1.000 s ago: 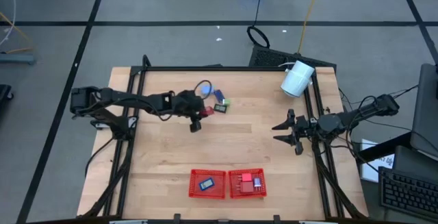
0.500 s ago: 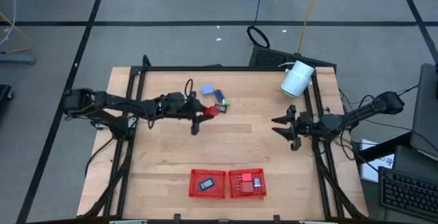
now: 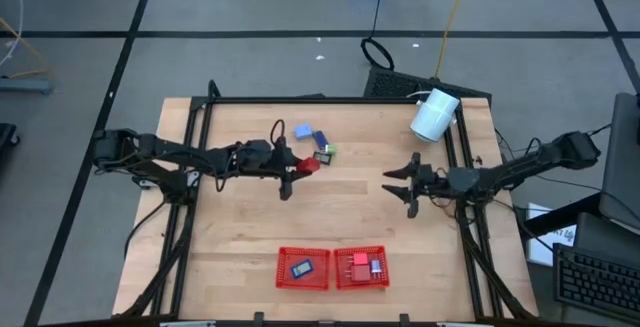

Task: Pick & Place Office items
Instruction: Put the red charger adapter into the right red bin

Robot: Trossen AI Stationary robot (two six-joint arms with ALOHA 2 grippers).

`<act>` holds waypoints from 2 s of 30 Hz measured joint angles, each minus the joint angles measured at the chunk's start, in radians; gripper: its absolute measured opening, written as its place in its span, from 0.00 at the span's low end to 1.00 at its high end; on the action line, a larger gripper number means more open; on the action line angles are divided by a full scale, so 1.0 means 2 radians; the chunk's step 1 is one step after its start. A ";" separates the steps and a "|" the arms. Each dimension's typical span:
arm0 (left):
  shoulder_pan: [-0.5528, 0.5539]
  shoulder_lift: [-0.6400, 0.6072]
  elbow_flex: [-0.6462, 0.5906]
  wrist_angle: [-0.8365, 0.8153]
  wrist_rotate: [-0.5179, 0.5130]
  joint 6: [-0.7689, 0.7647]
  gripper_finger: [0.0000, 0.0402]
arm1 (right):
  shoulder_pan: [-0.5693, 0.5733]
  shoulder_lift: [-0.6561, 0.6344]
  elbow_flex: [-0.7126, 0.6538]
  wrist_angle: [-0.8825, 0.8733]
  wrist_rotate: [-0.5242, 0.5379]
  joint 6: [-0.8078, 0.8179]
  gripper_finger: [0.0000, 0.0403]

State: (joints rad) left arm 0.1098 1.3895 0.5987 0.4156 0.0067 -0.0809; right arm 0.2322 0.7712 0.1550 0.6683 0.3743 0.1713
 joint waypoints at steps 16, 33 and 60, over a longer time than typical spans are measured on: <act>-0.043 0.000 0.053 -0.096 -0.031 -0.002 0.30 | -0.074 0.186 0.100 0.050 -0.114 0.006 0.41; -0.078 0.078 0.122 -0.117 -0.039 0.011 0.30 | -0.081 0.289 0.126 0.155 -0.114 0.012 0.68; -0.092 0.191 0.267 -0.203 -0.034 0.062 0.30 | -0.050 0.294 0.148 0.100 -0.163 0.025 0.68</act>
State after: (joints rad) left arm -0.0734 1.7718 1.1320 0.0087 -0.0616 0.0438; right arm 0.1330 1.3588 0.4515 0.8692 0.0490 0.2207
